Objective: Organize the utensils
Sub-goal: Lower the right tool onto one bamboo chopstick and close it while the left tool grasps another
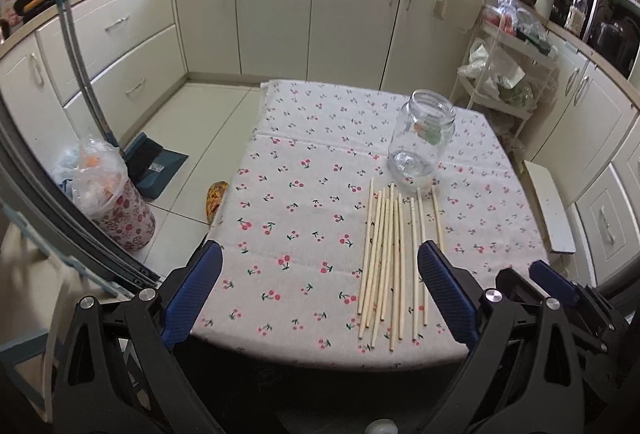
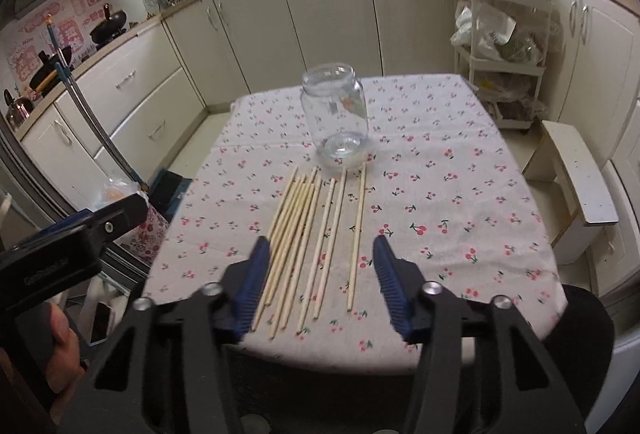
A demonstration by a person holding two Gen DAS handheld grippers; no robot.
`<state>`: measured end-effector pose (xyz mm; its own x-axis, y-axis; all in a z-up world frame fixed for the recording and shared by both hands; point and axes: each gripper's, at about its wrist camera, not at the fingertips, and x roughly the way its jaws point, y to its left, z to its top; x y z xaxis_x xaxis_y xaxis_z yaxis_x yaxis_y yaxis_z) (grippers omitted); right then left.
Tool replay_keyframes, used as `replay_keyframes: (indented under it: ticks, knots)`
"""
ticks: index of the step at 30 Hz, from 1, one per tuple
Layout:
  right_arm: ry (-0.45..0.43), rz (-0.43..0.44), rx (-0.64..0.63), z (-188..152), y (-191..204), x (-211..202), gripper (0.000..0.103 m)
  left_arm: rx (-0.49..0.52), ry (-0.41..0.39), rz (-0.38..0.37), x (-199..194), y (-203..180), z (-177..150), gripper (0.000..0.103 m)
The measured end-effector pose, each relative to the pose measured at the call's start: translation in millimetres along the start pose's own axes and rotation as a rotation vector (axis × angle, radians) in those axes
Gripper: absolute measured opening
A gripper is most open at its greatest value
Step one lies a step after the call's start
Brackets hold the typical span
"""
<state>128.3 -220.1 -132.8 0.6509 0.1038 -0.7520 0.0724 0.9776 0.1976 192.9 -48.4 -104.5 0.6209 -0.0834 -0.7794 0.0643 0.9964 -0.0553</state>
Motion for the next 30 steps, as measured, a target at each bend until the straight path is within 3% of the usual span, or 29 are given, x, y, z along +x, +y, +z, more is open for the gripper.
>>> replay_keyframes:
  ticks: [2,10,15,18,23,30]
  knots:
    - [0.03,-0.009,0.002,3.9,-5.9,21.8,0.038,0.013,0.024,-0.012,24.1,-3.9,4.4,0.092]
    - [0.117,-0.074,-0.011,20.0,-26.3,110.5,0.031,0.029,0.114,-0.012,103.5,-13.2,16.6,0.092]
    - [0.154,-0.102,-0.034,24.5,-31.7,143.8,0.03,0.045,0.144,0.005,141.3,-18.4,21.6,0.092]
    - [0.141,-0.119,-0.076,26.5,-28.4,150.4,0.03,0.061,0.155,0.017,160.1,-24.5,24.6,0.092]
    - [0.127,-0.136,-0.145,27.0,-29.5,151.9,0.016,0.1,0.163,0.046,188.2,-35.8,29.2,0.092]
    - [0.132,-0.128,-0.163,28.0,-43.3,147.0,0.012,0.15,0.183,0.058,215.6,-47.2,29.3,0.074]
